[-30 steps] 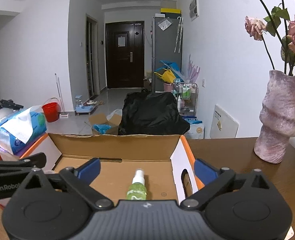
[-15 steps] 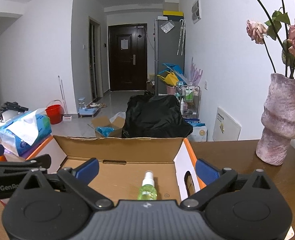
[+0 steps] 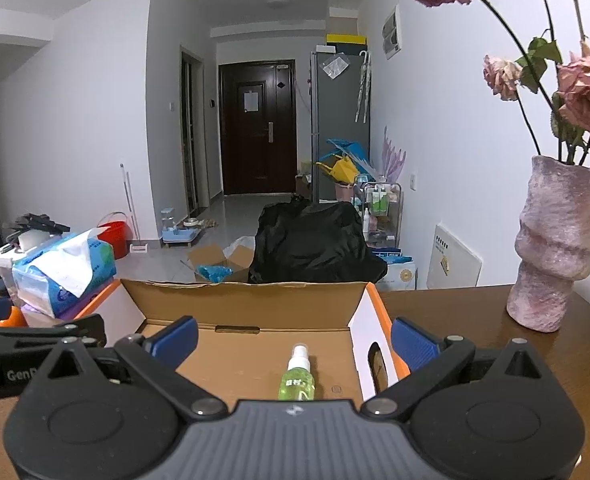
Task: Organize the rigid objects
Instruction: 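Lower both items into the box and open both tools, then withdraw both tools from the box back toward the remaining items, then grasp the white wipes tub with the right tool while the left tool grasps the white cap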
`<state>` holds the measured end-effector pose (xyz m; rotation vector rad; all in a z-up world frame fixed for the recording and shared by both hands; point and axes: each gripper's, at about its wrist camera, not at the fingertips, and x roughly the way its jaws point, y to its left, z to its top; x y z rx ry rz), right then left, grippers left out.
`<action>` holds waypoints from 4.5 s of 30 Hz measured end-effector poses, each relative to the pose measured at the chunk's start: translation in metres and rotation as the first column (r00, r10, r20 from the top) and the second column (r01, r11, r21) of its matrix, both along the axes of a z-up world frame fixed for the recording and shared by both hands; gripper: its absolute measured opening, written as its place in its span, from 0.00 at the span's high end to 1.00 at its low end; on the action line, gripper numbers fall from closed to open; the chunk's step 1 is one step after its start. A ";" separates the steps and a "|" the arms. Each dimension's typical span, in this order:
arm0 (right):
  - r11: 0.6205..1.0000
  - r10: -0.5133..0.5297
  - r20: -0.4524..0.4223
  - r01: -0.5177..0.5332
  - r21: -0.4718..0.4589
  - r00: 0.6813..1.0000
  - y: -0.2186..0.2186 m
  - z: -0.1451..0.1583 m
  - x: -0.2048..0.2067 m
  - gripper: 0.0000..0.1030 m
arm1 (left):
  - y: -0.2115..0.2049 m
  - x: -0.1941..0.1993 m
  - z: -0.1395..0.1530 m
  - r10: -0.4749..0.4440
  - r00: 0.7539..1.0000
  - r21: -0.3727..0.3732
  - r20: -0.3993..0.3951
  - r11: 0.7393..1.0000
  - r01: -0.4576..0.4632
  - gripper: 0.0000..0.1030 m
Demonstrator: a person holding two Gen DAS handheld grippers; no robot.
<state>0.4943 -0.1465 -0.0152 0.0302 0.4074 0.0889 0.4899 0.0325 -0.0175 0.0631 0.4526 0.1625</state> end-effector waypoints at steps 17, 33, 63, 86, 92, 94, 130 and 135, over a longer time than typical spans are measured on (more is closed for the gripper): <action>1.000 0.018 0.029 -0.018 0.000 0.999 0.002 0.005 -0.061 0.00 | 0.008 -0.056 0.003 0.018 1.000 -0.009 0.008 1.000 -0.018 0.00; 0.999 0.049 0.034 -0.049 -0.007 0.998 0.016 0.005 -0.123 0.00 | 0.022 -0.122 0.007 0.026 0.999 -0.011 0.022 1.000 -0.025 0.00; 0.988 0.143 -0.022 -0.144 -0.054 0.990 0.069 -0.015 -0.220 0.00 | 0.072 -0.226 -0.008 0.059 0.998 -0.001 -0.027 0.998 -0.059 0.00; 0.970 0.203 -0.137 -0.219 -0.108 0.970 0.118 -0.057 -0.239 0.01 | 0.127 -0.256 -0.043 0.070 0.994 -0.012 -0.089 0.997 -0.071 0.00; 0.958 0.235 -0.170 -0.258 -0.128 0.957 0.130 -0.068 -0.229 0.05 | 0.138 -0.255 -0.046 0.068 0.993 -0.029 -0.095 0.997 -0.071 0.00; 0.953 0.250 -0.182 -0.275 -0.126 0.951 0.133 -0.071 -0.225 0.07 | 0.142 -0.255 -0.047 0.068 0.993 -0.037 -0.097 0.997 -0.072 0.00; 0.946 0.319 -0.165 -0.325 -0.008 0.933 0.138 -0.078 -0.202 0.38 | 0.147 -0.230 -0.068 0.097 0.978 -0.026 -0.187 0.994 -0.104 0.00; 0.948 0.315 -0.151 -0.318 0.003 0.937 0.133 -0.075 -0.203 0.38 | 0.145 -0.223 -0.073 0.102 0.974 -0.030 -0.203 0.993 -0.111 0.05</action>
